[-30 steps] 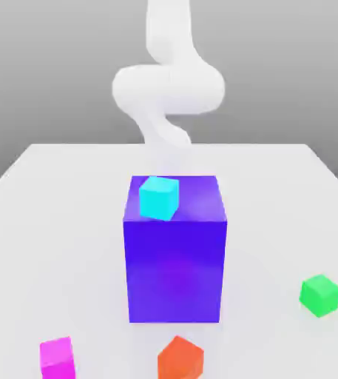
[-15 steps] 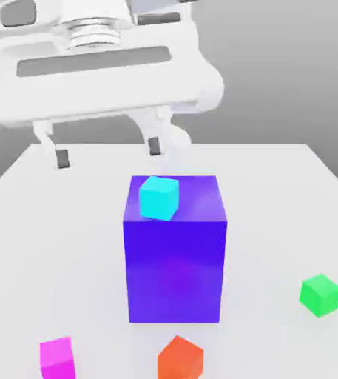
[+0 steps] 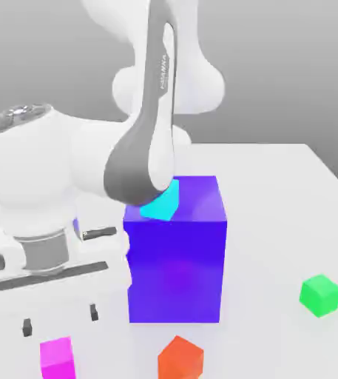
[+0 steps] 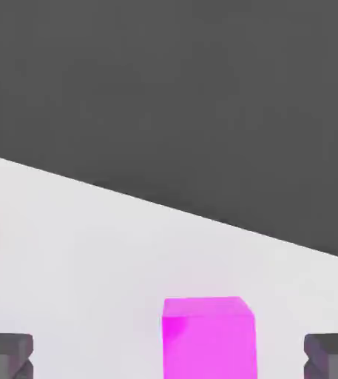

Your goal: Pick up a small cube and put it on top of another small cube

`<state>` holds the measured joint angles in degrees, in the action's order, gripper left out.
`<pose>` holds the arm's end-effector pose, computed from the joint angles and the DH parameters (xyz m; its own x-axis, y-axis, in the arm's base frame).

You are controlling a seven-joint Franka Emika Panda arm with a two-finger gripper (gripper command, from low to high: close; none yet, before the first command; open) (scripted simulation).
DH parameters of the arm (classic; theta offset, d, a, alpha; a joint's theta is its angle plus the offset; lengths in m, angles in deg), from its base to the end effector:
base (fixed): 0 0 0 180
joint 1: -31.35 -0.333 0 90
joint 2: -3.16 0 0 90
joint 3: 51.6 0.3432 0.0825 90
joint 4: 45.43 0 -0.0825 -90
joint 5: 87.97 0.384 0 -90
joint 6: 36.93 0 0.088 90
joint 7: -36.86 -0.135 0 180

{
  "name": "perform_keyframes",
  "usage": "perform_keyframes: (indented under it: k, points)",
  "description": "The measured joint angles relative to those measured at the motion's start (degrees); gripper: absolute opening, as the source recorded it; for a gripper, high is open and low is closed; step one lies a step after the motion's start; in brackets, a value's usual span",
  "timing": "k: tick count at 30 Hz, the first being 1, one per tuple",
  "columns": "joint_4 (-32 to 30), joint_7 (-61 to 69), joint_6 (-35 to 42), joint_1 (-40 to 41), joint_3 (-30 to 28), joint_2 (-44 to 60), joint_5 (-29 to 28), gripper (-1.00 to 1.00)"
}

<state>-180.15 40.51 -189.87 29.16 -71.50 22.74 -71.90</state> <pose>0.4928 -0.1691 0.1924 0.8885 -0.4587 0.0087 -0.4586 -0.8885 -0.0138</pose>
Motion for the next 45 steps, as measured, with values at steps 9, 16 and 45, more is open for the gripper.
perform_keyframes:
  k: [9, 16, 45]
  points:
    - [2.1, 4.3, -6.7, 4.4, 5.2, 9.5, 4.8, -1.00]
    - [0.1, 0.5, -1.1, 1.2, 1.0, 1.8, -0.3, -1.00]
    - [-8.9, 28.8, 2.1, -21.4, 23.3, -13.6, -16.3, -1.00]
